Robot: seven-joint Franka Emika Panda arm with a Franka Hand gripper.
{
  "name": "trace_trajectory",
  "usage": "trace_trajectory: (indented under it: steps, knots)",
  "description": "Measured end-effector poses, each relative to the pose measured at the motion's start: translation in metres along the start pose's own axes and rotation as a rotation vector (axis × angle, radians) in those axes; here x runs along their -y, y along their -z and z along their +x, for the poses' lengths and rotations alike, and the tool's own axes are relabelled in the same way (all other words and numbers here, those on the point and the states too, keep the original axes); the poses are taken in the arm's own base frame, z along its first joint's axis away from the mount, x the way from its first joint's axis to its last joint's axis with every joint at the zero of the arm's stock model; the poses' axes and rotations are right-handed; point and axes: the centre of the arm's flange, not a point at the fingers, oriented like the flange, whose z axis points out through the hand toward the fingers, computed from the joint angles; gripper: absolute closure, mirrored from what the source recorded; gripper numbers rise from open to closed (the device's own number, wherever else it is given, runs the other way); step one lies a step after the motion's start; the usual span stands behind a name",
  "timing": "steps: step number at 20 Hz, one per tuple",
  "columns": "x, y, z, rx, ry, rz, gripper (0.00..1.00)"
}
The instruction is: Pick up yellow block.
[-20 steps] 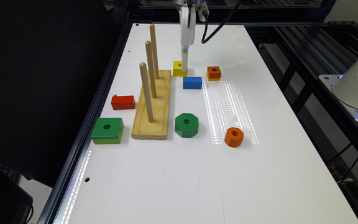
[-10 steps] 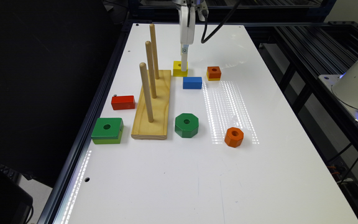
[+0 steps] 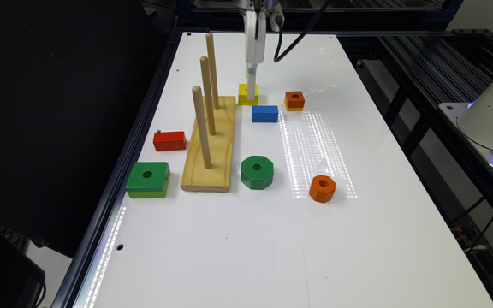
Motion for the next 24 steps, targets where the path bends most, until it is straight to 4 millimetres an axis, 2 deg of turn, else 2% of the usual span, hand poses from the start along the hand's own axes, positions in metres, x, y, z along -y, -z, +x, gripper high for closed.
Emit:
trace_trajectory:
  steps: [2, 11, 17, 24]
  knots:
    - [0.001, -0.006, 0.002, 0.001, 0.0, 0.001, 0.0]
    - [0.002, -0.008, 0.004, 0.002, 0.0, 0.001, 0.0]
    - [0.001, -0.024, 0.003, 0.007, -0.001, 0.0, 0.0]
    - [0.002, -0.025, 0.003, 0.005, -0.001, 0.001, 0.0]
